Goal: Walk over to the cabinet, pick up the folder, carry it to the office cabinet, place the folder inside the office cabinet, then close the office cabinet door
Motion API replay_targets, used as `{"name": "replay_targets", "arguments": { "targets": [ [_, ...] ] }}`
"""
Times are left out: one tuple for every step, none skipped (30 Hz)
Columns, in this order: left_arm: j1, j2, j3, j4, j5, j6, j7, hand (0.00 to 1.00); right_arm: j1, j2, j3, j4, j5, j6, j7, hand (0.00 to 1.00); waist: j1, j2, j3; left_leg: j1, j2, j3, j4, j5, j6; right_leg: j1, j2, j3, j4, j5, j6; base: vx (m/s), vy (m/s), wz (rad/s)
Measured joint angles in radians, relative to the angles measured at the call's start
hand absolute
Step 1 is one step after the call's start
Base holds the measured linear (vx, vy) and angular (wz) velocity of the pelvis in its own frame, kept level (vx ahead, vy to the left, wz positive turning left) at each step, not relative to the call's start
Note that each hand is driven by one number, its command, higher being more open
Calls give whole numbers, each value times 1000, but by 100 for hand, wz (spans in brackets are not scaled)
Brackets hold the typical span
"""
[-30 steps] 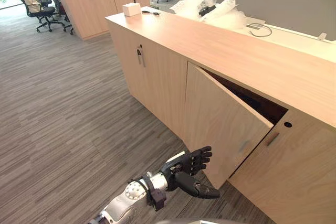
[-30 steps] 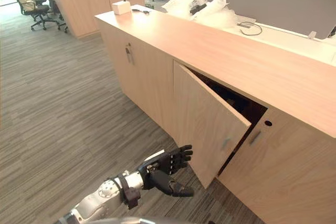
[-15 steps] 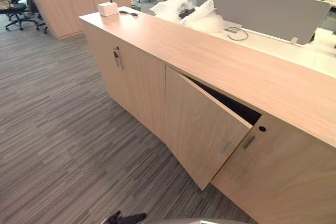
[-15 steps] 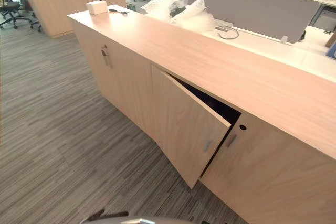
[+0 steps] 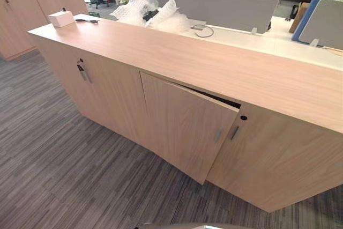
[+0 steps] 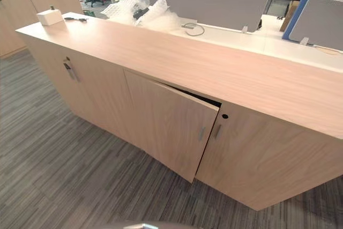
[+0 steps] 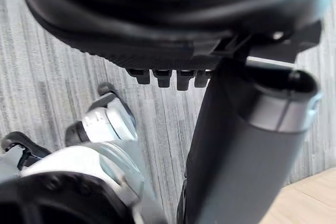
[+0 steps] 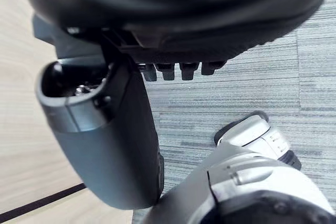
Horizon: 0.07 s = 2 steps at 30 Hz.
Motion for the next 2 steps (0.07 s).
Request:
{"name": "replay_targets", "arguments": {
  "targets": [
    [-6,0,-6,-6,2,-1,1,100,3,0,0,0,0,0,0,100,0,0,-9,7,-4,5,-25,13,4,-5,-7,0,0,0,1,114,42,-20],
    [-24,1,-26,-20,12,-4,8,100,5,-2,0,-2,0,0,0,100,-5,1,-20,22,-8,9,-68,30,5,-9,-14,-3,-2,-2,3,80,22,-7]
  ]
}}
